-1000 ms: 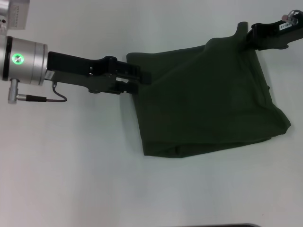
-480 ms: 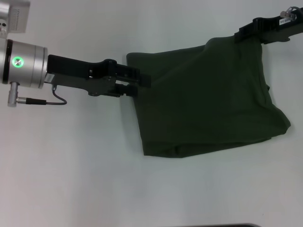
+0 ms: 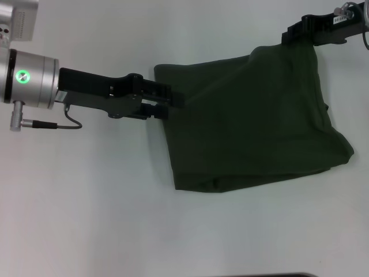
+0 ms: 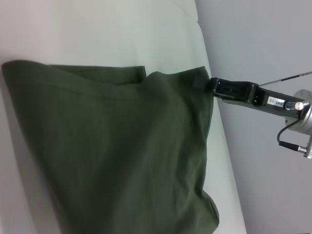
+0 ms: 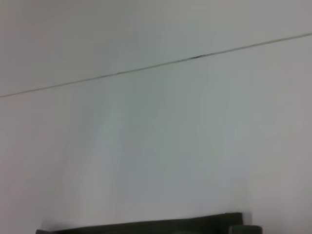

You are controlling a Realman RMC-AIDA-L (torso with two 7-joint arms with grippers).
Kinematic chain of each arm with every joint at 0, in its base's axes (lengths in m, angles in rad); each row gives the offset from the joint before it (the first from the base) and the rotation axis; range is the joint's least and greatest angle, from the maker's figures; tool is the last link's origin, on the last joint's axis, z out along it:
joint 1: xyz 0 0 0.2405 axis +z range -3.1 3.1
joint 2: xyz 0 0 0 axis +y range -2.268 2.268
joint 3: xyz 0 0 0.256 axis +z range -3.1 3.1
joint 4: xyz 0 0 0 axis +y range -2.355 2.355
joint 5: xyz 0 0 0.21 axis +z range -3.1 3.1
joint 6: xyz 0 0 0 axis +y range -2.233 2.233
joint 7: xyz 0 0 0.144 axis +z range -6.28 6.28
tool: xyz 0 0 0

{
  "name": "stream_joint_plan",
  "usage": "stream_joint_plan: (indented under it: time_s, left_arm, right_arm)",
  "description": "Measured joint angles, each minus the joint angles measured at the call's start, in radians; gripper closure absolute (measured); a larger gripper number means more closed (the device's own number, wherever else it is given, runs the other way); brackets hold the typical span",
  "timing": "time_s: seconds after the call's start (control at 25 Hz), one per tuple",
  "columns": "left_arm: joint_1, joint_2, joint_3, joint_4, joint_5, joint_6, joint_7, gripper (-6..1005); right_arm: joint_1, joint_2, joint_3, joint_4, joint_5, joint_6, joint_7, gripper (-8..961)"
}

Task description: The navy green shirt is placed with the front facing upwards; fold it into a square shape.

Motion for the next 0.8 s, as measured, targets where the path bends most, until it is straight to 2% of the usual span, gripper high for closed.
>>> stream_joint_plan:
  time_s: [0.12,0.32,0.8]
  left_arm:
    - [0.000,0.000,0.000,0.000,0.000,0.000,0.000,418]
    - [-0.005,-0.001,0.002,-0.001,0.000,0.000,0.000,417]
    - [-0.003,-0.004,-0.001,-0.002,0.000,-0.001,0.000,417]
  right_arm:
    - [0.004,0.003,-0.001,0.009,0.000,0.002,-0.014,536]
    - [0.006,0.011,-0.001,0.007,0.000,0.013,-0.031,773]
    - [0.005,0.013,0.003,0.025,-0.001,0.036,-0.022,928]
